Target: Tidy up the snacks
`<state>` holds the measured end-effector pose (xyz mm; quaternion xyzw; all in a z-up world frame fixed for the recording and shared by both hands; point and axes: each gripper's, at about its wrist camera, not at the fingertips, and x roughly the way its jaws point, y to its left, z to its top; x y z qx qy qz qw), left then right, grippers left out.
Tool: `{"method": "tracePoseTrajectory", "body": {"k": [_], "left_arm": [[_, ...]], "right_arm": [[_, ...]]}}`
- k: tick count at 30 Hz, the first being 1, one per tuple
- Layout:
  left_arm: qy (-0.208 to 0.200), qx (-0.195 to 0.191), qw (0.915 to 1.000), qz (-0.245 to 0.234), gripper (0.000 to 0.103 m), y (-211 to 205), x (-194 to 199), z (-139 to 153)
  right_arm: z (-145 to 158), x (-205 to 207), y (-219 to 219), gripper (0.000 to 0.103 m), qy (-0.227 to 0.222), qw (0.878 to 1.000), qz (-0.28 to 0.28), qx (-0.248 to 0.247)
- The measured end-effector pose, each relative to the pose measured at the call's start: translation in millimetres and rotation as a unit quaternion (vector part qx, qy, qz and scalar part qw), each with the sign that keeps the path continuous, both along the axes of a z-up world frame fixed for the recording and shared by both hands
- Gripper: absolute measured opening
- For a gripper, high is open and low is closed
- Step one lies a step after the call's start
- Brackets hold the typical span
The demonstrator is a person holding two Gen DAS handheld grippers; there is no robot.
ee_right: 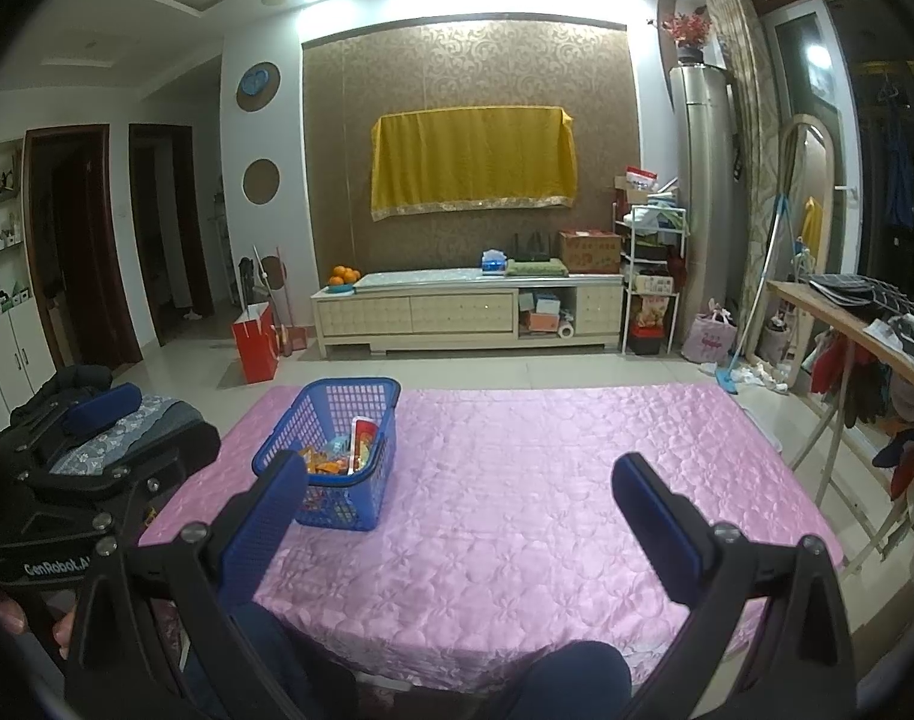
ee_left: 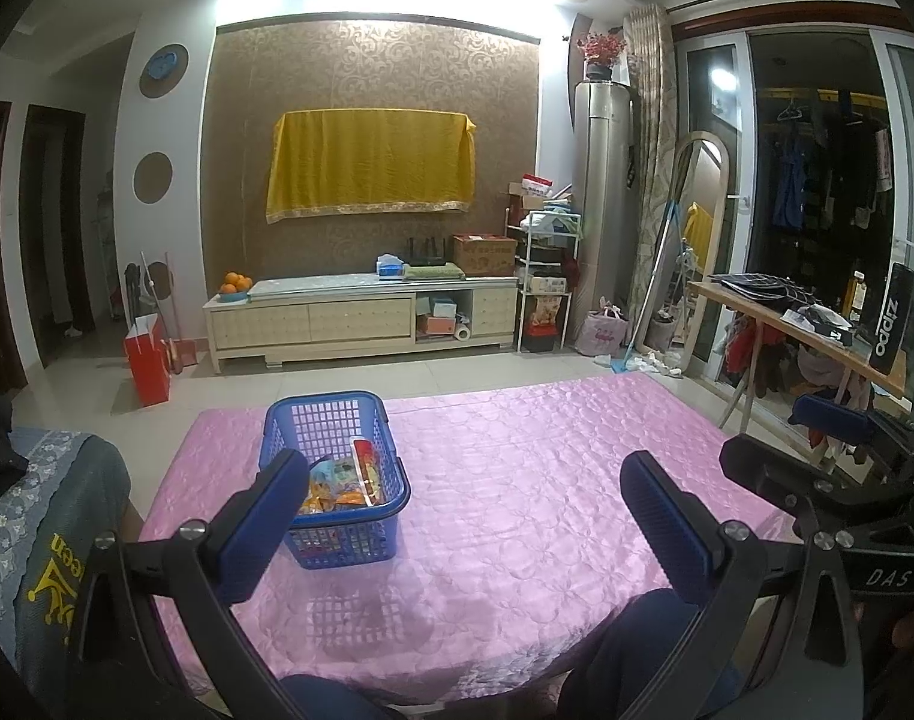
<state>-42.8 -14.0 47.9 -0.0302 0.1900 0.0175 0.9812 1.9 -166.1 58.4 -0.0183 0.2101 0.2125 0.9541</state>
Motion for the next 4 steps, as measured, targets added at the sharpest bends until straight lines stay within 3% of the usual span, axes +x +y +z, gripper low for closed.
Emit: {"method": "tracePoseTrajectory", "body": {"k": [4], "left_arm": [[0.000,0.002,1.0000,0.001,0.103,0.7,-0.8,-0.3]], "right_arm": [[2.8,-2.1,0.2,0.103,0.001,1.000,0.001,0.002]]}}
